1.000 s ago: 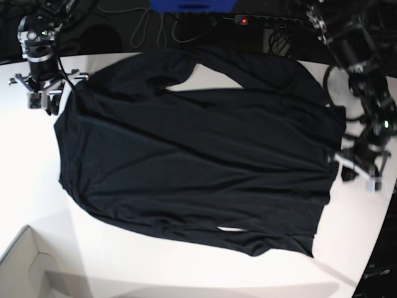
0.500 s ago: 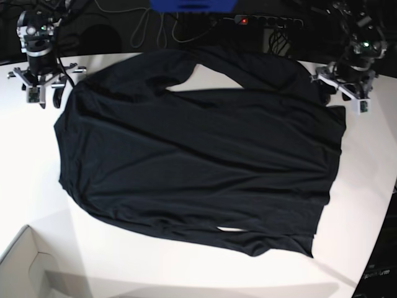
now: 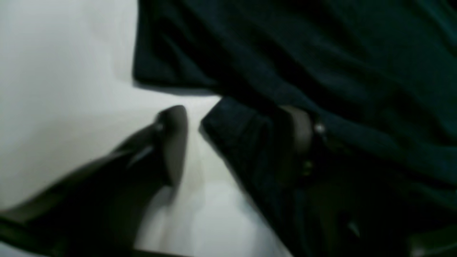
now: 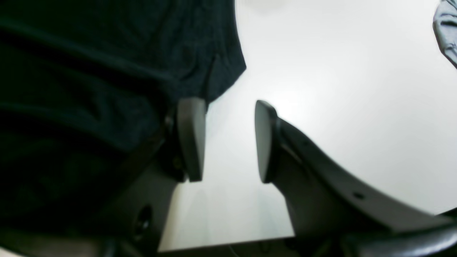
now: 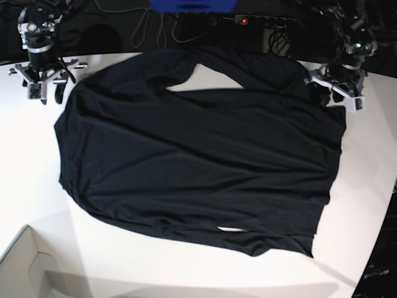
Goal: Layout the t-shirt on the table in an organized manner, then fold the t-shirt properly
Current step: 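Release the shirt and raise both grippers away from it, then grasp the shirt's collar-end corner with the left gripper, then grasp the collar-end corners with both grippers and pull them apart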
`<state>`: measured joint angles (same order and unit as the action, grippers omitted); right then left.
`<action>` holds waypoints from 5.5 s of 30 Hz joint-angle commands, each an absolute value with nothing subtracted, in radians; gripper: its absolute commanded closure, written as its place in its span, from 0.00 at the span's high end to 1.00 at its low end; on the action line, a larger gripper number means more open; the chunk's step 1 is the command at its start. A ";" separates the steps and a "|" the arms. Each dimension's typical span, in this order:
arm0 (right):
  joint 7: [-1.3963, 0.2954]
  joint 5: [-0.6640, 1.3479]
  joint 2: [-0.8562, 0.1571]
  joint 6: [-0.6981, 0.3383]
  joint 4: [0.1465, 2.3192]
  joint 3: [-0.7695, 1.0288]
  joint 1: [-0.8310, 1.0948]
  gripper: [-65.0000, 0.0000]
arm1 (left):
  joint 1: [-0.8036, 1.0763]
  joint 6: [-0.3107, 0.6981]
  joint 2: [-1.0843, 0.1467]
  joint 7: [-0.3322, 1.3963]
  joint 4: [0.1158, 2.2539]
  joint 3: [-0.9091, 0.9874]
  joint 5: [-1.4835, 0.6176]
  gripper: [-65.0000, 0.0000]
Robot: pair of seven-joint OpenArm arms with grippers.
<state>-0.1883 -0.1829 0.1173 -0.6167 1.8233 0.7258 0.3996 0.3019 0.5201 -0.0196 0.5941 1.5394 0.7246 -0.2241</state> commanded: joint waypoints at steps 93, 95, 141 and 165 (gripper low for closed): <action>-0.165 -0.171 0.157 -0.698 1.857 0.694 0.472 0.37 | 0.417 0.639 -0.018 0.636 1.689 0.858 -0.466 0.65; -0.165 -0.171 0.157 -0.698 1.857 0.694 0.472 0.37 | 0.381 0.639 -0.025 0.636 1.662 0.854 -0.412 0.65; -0.165 -0.174 0.157 -0.698 1.856 0.694 0.433 0.37 | 0.315 0.651 -0.042 0.634 1.595 0.773 -0.255 0.00; -0.165 -0.174 0.157 -0.698 1.848 0.573 0.530 0.55 | 0.487 0.654 -0.015 0.682 1.834 0.900 -0.481 0.00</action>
